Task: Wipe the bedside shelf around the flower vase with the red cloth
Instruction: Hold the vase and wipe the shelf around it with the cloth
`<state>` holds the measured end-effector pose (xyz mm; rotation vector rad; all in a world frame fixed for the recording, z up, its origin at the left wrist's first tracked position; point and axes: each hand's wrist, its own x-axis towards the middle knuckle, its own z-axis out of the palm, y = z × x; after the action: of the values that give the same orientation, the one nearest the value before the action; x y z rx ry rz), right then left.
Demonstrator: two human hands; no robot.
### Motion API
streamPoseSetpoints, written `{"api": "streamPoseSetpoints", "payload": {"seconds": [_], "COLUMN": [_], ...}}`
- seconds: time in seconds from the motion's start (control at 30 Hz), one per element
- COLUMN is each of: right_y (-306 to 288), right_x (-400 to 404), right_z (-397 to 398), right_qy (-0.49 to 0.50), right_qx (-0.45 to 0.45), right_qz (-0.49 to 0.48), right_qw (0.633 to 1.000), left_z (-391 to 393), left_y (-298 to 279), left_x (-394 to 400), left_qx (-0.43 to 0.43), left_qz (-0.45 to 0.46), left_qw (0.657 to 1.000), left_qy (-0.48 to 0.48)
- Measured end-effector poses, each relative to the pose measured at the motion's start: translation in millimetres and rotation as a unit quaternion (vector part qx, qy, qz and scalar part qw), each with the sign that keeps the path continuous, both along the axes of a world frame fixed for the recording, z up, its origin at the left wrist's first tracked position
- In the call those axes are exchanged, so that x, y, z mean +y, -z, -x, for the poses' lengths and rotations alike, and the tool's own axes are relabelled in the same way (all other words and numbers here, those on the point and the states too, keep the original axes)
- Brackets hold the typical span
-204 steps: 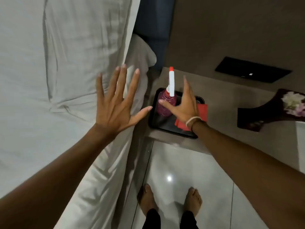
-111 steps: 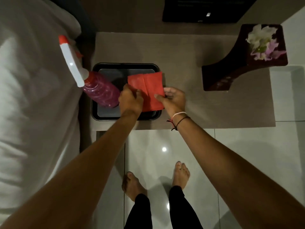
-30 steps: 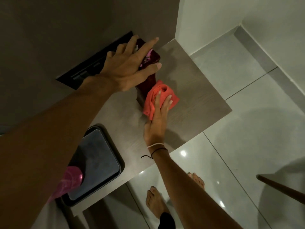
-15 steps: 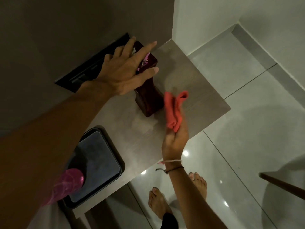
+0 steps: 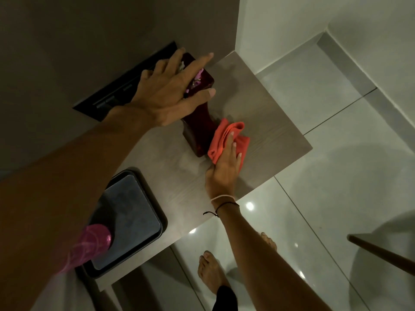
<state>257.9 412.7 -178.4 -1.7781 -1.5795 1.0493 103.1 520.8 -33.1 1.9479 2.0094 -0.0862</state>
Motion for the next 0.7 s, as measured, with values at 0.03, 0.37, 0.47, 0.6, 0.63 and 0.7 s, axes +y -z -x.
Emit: {"api": "streamPoseSetpoints", "payload": {"seconds": [0.03, 0.37, 0.47, 0.6, 0.63, 0.7], "right_y": [0.7, -8.0, -23.7, -42.2, -41.3, -36.3], "right_x": [-5.2, -33.1, -34.0, -35.0, -30.7, -16.6], "right_z": [-1.7, -26.8, -34.8, -29.9, -29.0, -24.9], "right_qy": [-0.011, -0.21, -0.163, 0.086, 0.115, 0.106], "right_qx": [-0.002, -0.029, 0.136, 0.288, 0.264, 0.194], "right_qz": [-0.003, -0.01, 0.079, 0.06, 0.02, -0.035], "right_qw": [1.0, 0.977, 0.974, 0.952, 0.957, 0.975], "left_z": [0.1, -7.0, -10.7, -16.3, -19.2, -23.8], "left_y": [0.2, 0.7, 0.5, 1.1, 1.5, 2.0], "left_x": [-0.3, -7.5, -10.1, -16.7, -18.2, -21.1], "left_qx": [0.002, 0.009, 0.023, 0.035, 0.039, 0.049], "left_qz": [-0.001, -0.006, -0.014, -0.026, -0.029, -0.038], "left_qw": [1.0, 1.0, 0.999, 0.999, 0.999, 0.998], "left_qy": [0.0, 0.01, 0.017, 0.02, 0.022, 0.025]}}
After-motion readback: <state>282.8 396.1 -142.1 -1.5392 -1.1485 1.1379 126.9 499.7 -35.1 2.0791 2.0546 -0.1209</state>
